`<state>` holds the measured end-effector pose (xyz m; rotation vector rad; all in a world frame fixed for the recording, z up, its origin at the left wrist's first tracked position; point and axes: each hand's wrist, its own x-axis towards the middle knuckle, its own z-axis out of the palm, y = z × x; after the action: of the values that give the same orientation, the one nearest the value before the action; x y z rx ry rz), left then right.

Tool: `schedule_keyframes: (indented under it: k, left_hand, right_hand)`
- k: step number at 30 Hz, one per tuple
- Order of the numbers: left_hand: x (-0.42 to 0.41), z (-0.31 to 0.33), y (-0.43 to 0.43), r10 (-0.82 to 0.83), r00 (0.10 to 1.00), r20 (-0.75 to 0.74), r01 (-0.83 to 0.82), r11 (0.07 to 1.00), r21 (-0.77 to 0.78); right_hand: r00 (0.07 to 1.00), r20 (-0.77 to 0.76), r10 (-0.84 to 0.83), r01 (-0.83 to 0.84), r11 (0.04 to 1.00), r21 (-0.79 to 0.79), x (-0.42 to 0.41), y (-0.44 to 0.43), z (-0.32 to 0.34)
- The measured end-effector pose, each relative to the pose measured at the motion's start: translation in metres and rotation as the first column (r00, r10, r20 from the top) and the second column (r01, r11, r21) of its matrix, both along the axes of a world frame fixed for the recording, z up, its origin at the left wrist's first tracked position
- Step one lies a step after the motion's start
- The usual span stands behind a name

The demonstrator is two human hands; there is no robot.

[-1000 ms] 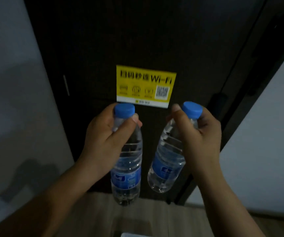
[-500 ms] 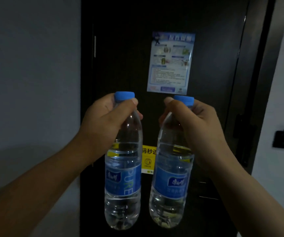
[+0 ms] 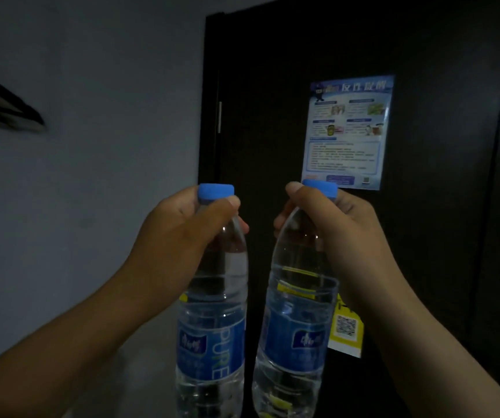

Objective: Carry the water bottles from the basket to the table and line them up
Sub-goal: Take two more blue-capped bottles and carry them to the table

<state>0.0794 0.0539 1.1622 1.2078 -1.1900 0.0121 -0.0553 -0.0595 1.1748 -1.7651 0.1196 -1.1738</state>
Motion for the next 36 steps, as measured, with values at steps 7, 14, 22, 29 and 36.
schedule_keyframes:
  k: [7,14,22,29,36]
  left_hand:
    - [-0.041,-0.003,0.027,0.267,0.960,-0.083,-0.271,0.961,-0.049]
    - [-0.065,0.005,0.097,0.496,0.867,-0.058,-0.499,0.862,-0.092]
    - [-0.101,0.008,0.211,0.752,0.657,-0.043,-0.752,0.652,-0.096]
    - [-0.164,0.005,0.338,0.901,0.429,-0.071,-0.900,0.419,-0.117]
    - [-0.250,0.000,0.450,0.981,0.172,-0.085,-0.980,0.161,-0.119]
  right_hand:
    - [0.965,0.006,0.261,-0.261,0.965,-0.038,0.010,-0.007,0.000]
    - [0.833,0.072,0.548,-0.547,0.836,-0.046,0.036,0.046,0.007]
    - [0.586,0.075,0.807,-0.807,0.589,-0.027,0.050,0.155,0.012]
    - [0.306,0.104,0.946,-0.951,0.310,-0.022,0.041,0.296,0.010]
    - [0.040,0.094,0.995,-0.999,0.043,-0.029,-0.002,0.437,0.004]
